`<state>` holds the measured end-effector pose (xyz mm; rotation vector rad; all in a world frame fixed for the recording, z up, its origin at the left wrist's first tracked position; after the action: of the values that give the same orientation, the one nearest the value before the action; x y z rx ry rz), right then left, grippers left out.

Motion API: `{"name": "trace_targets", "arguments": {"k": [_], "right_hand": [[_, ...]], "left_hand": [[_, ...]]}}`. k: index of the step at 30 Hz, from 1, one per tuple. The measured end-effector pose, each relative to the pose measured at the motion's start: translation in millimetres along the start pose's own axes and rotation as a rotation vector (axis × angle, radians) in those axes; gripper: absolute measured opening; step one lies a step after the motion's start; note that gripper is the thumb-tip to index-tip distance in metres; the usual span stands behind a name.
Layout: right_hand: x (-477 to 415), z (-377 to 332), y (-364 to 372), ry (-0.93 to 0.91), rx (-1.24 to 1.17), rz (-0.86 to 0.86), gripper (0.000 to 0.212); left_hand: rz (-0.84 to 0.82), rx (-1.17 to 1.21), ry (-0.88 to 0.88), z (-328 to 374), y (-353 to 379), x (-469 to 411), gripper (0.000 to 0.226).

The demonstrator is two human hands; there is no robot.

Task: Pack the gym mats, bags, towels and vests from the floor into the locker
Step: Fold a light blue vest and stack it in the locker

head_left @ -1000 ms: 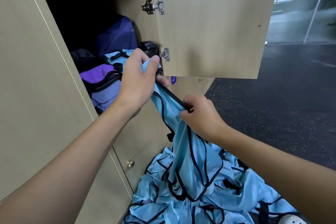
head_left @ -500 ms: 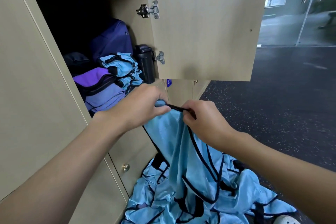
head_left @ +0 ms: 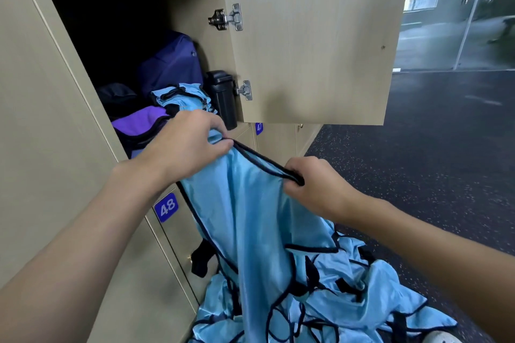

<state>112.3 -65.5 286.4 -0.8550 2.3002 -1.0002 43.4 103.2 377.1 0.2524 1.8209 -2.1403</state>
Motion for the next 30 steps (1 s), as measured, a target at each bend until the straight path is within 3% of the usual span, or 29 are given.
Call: {"name": "trace_targets", "arguments": {"k": [5, 9, 13, 15, 20, 22, 25, 30], "right_hand": [[0.3, -12.2, -3.1, -0.129, -0.032, 0.0, 0.034], [1.0, -16.3, -7.4, -0.168, -0.125, 0.0, 0.022], [3.1, -9.9, -9.7, -0.152, -0.153, -0.033, 0.019], [4.4, -5.6, -8.8, -0.126, -0.145, -0.096, 0.005], [12.6, 3.1, -19.6, -0.088, -0.077, -0.123, 0.016], [12.5, 5.6, -22.0, -0.065, -0.08, -0.109, 0.008], [11.0, 4.0, -20.2, -0.069, -0.166, -0.119, 0.024], [13.9, -0.3, -21.7, -0.085, -0.377, -0.121, 0.013]], "left_hand": [[-0.202, 0.341, 0.133, 24.5, 43.5, 7.9, 0.05], [-0.329, 0.542, 0.228, 45.9, 63.4, 16.1, 0.031], [-0.303, 0.552, 0.135, 33.7, 68.3, 12.1, 0.003], [-0.244, 0.485, 0.096, 21.6, 63.5, 7.0, 0.005], [-0.042, 0.242, 0.032, -7.3, 32.9, -1.9, 0.009], [-0.105, 0.306, 0.05, -2.2, 37.3, 0.1, 0.011], [-0.26, 0.495, 0.129, 25.5, 52.7, 8.7, 0.047], [-0.356, 0.738, 0.156, 47.9, 62.0, 13.6, 0.022]]}}
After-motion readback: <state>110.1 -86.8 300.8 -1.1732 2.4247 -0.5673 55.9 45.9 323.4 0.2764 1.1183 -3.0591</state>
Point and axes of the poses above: each hand's wrist, its own x-axis away from the middle knuckle, its own y-axis out of the palm, z = x × y, the point moved 7 cm from there along -x, towards the middle knuckle, and after that the axes turned 7 degrees about -z, right-handed, at the moved point
